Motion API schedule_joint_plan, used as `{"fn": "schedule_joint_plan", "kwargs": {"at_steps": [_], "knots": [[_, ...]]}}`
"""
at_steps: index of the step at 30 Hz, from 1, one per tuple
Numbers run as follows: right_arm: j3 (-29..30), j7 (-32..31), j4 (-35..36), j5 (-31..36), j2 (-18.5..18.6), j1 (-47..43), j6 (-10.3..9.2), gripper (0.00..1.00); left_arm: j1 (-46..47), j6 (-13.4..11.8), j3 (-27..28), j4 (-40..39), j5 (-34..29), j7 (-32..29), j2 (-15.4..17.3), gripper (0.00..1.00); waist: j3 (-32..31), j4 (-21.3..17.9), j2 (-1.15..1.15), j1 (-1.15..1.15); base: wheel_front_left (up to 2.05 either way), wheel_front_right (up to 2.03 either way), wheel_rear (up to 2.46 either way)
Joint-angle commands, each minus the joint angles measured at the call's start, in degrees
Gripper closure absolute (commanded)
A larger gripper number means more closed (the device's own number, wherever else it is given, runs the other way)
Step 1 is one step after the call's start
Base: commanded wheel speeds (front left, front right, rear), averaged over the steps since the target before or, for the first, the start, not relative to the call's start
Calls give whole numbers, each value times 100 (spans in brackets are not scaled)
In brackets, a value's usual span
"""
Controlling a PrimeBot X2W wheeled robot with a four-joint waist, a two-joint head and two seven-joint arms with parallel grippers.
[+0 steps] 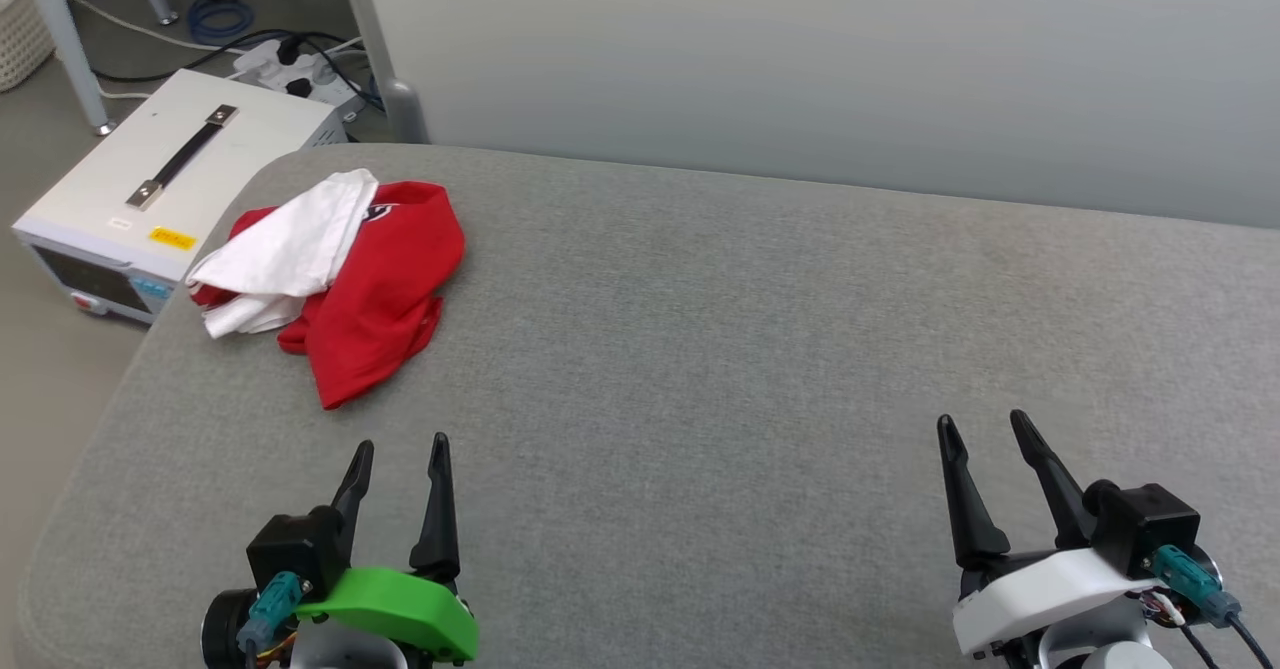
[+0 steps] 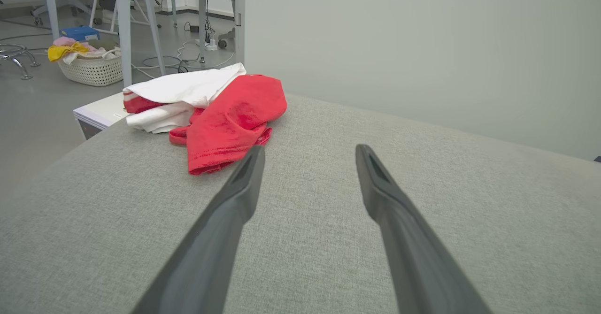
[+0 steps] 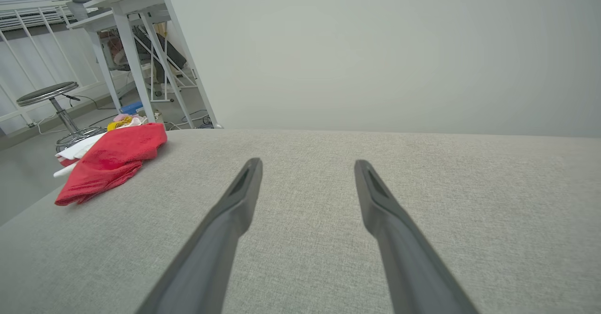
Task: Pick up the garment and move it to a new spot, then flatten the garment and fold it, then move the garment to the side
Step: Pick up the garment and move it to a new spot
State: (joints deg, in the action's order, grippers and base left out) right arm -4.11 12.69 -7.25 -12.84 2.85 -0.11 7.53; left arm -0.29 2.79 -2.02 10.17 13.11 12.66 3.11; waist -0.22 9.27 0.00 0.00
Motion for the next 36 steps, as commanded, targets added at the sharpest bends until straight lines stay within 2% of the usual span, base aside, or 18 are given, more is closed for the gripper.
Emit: {"fn": "schedule_joint_plan", "kwargs": {"at_steps": [1,17,25,36], "knots": [[-23,64,-29,-55,4,-80,-4,0,-76,31,-6,29,59,64,-21,0,-12,314,0,0,0,0,0],[-339,230,-125,-271,3,-92,-4,0,-120,140,-34,215,95,234,-24,0,-48,1474,0,0,0,0,0],[-372,230,-136,-259,3,-68,-4,0,-129,183,-94,217,100,234,-24,0,-15,1678,0,0,0,0,0],[-403,230,-90,-231,3,-26,-4,0,-116,137,-82,150,167,234,-24,0,63,1692,0,0,0,0,0]]}}
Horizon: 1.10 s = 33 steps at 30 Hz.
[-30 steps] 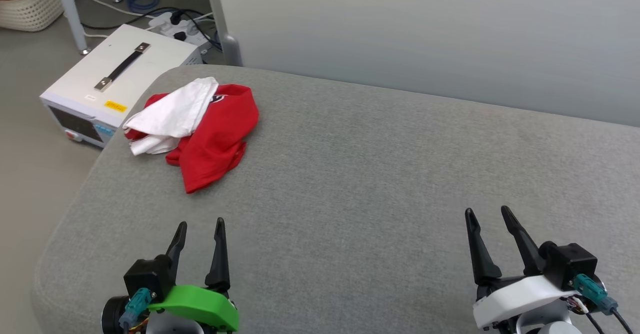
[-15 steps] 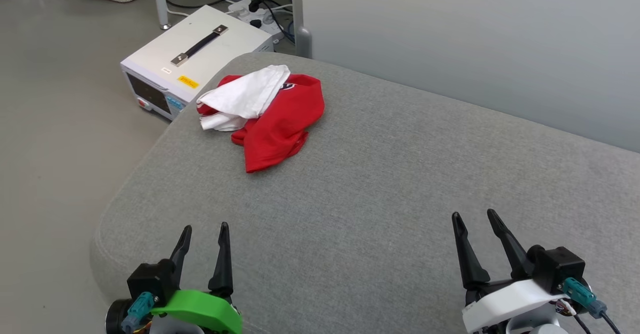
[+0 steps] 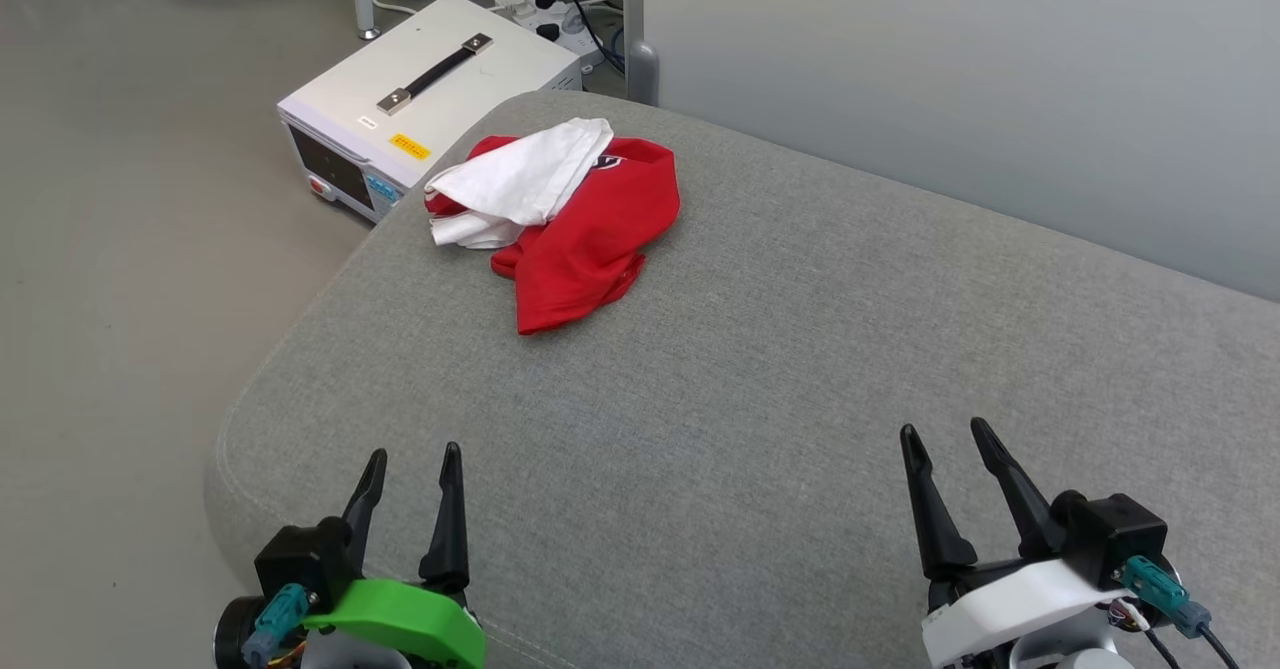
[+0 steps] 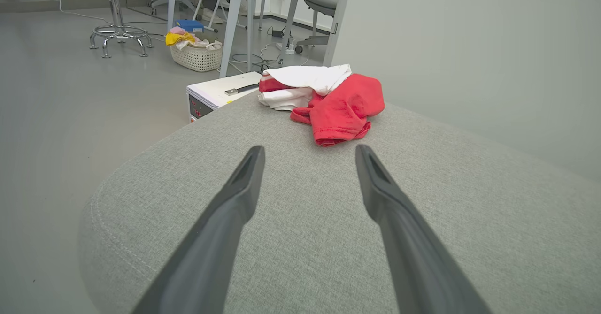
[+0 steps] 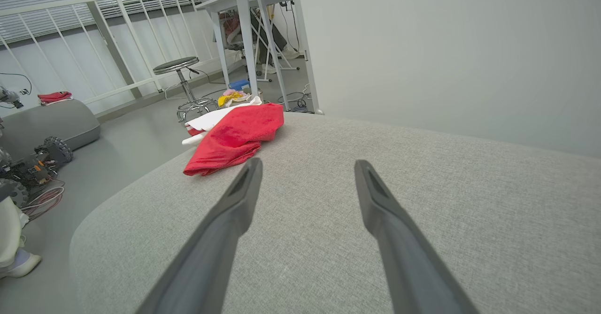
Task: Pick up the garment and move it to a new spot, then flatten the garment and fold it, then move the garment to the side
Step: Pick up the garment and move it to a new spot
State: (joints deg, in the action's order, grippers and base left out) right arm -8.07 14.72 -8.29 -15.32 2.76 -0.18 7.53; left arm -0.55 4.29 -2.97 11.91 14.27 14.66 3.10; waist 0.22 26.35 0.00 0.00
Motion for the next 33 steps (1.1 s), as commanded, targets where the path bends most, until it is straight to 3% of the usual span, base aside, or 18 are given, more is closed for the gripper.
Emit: {"fn": "schedule_joint_plan", "kwargs": {"at_steps": [1,11,19,22,23,26,33], "knots": [[-8,28,25,33,11,-13,-4,0,-87,-20,24,-43,63,34,-23,0,54,-35,0,0,0,0,0],[-35,28,259,407,26,328,-4,0,736,219,-45,296,-32,34,131,0,945,-351,0,0,0,0,0],[-138,3,480,549,144,782,-4,0,2437,315,-665,1292,177,-548,902,0,1808,-826,0,0,0,0,0],[-193,-16,563,581,189,932,-4,0,3102,317,-1047,1477,567,-932,1256,0,2091,-1014,0,0,0,0,0],[-227,-32,622,610,205,1046,-4,0,3652,318,-1343,1693,978,-1379,1644,0,2313,-1194,0,0,0,0,0],[-266,-30,660,619,202,1163,-4,0,4142,318,-1603,1991,1410,-1937,2033,0,2526,-1403,0,0,0,0,0],[-319,-10,664,638,195,1304,-4,0,4825,319,-2063,2587,2139,-2656,2567,0,2841,-1719,0,0,0,0,0]]}}
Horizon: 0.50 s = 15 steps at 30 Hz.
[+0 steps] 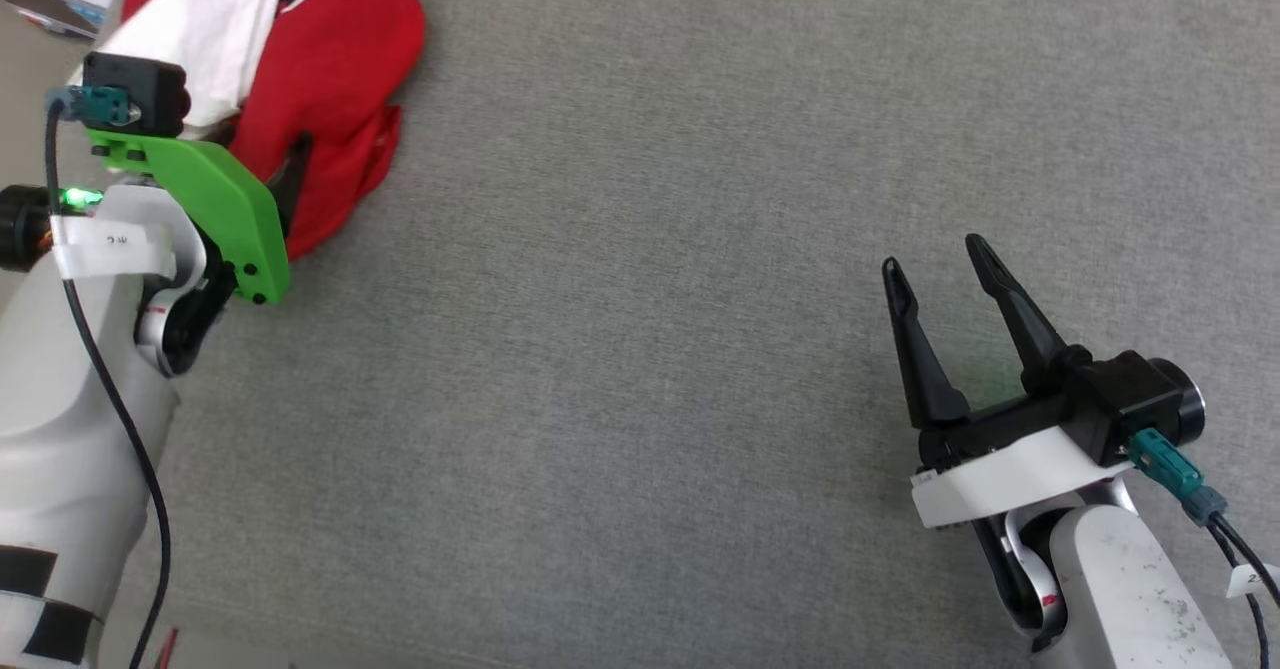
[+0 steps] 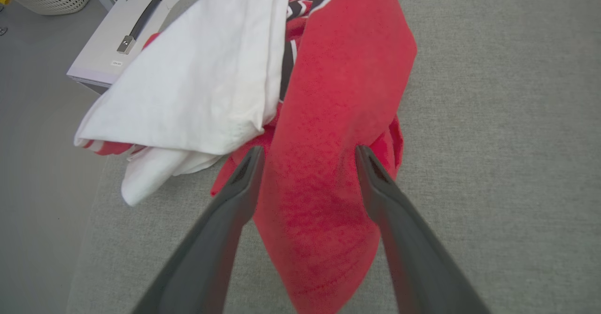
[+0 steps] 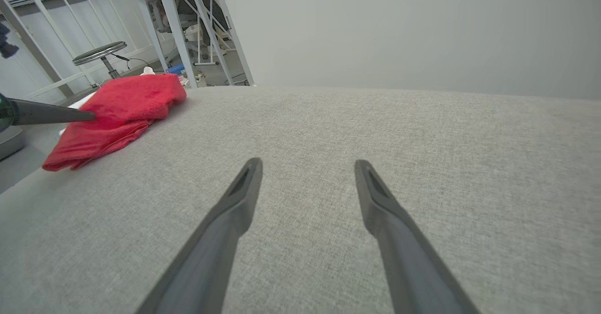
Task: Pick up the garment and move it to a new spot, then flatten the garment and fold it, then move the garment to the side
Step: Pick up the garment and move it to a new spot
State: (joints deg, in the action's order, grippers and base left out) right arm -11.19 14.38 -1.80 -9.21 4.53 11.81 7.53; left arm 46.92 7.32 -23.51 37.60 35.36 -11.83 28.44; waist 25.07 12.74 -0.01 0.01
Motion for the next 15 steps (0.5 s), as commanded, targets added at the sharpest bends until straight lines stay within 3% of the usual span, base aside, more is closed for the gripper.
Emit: {"fn": "schedule_joint_plan", "kwargs": {"at_steps": [1,4,5,6,7,15], "knots": [[-23,28,13,31,16,124,-4,0,134,16,-63,115,113,-79,88,0,392,-401,1,-1,0,0,0],[-31,36,-11,32,10,166,-4,0,247,16,-212,370,371,-217,194,0,442,-474,1,-1,0,0,0],[-26,40,-21,33,7,175,-4,0,278,16,-270,453,447,-236,220,22,449,-489,1,-1,0,0,0],[-25,42,-27,35,3,180,-4,0,300,16,-307,512,501,-219,238,70,450,-499,1,-1,0,0,0],[-27,45,-39,36,-2,182,-4,0,323,16,-328,588,569,-161,248,100,439,-509,1,-1,0,0,0],[35,58,-202,14,-27,119,-4,0,347,16,-516,926,759,739,285,100,42,-447,1,-1,0,0,0]]}}
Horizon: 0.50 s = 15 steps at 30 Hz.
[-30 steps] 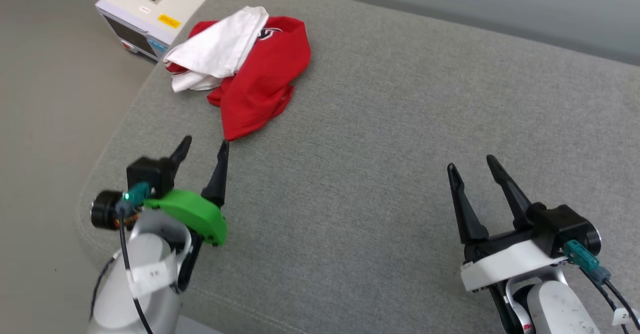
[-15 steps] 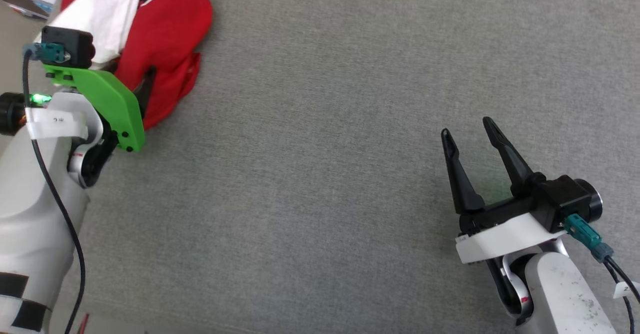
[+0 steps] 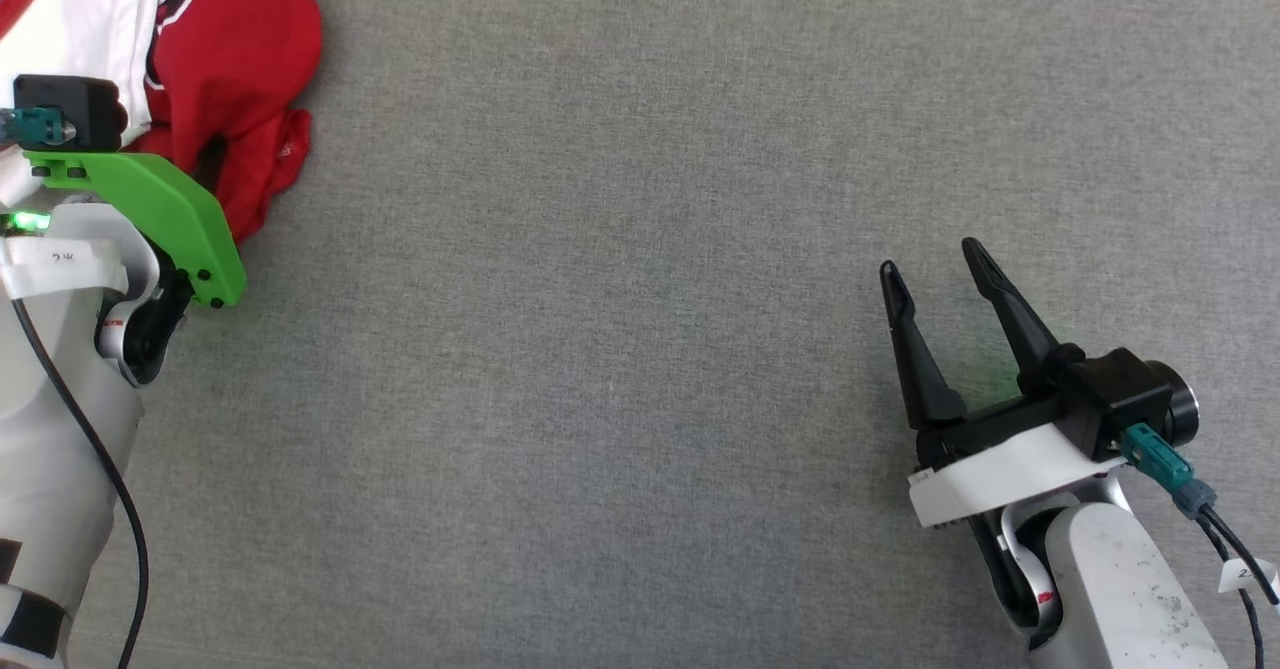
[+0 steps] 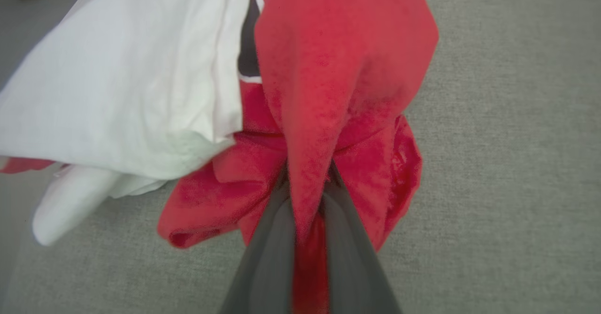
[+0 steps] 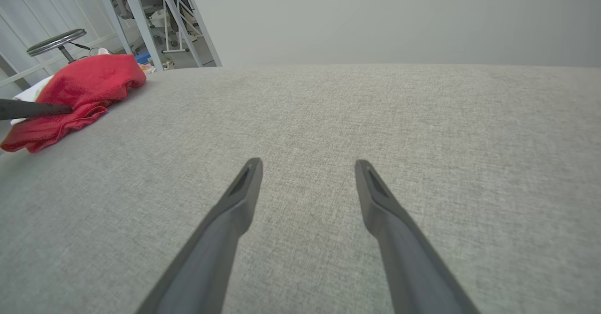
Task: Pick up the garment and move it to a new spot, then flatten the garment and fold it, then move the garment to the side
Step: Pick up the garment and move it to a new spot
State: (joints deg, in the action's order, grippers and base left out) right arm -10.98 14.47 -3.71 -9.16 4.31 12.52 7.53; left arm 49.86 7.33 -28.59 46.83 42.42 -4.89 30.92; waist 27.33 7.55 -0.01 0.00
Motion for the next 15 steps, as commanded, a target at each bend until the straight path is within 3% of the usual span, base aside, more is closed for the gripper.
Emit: {"fn": "schedule_joint_plan", "kwargs": {"at_steps": [1,5,10,11,15], "knots": [[16,49,-35,1,-10,32,-4,0,53,15,-25,15,44,223,60,100,-279,85,1,0,0,0,0],[24,50,-63,-75,-39,-57,-4,0,98,0,-27,2,-139,961,157,100,-681,129,1,0,0,0,0],[79,51,-102,-207,-94,-282,-4,0,102,-6,-86,-378,-294,1363,293,100,-1227,154,1,0,0,0,0],[105,51,-145,-294,-119,-424,-4,0,144,-184,-163,-776,-542,1412,517,100,-1577,121,1,0,0,0,0],[169,52,-164,-380,-136,-605,-4,0,159,-370,-213,-1441,-685,1227,725,100,-1954,33,1,0,0,0,0]]}}
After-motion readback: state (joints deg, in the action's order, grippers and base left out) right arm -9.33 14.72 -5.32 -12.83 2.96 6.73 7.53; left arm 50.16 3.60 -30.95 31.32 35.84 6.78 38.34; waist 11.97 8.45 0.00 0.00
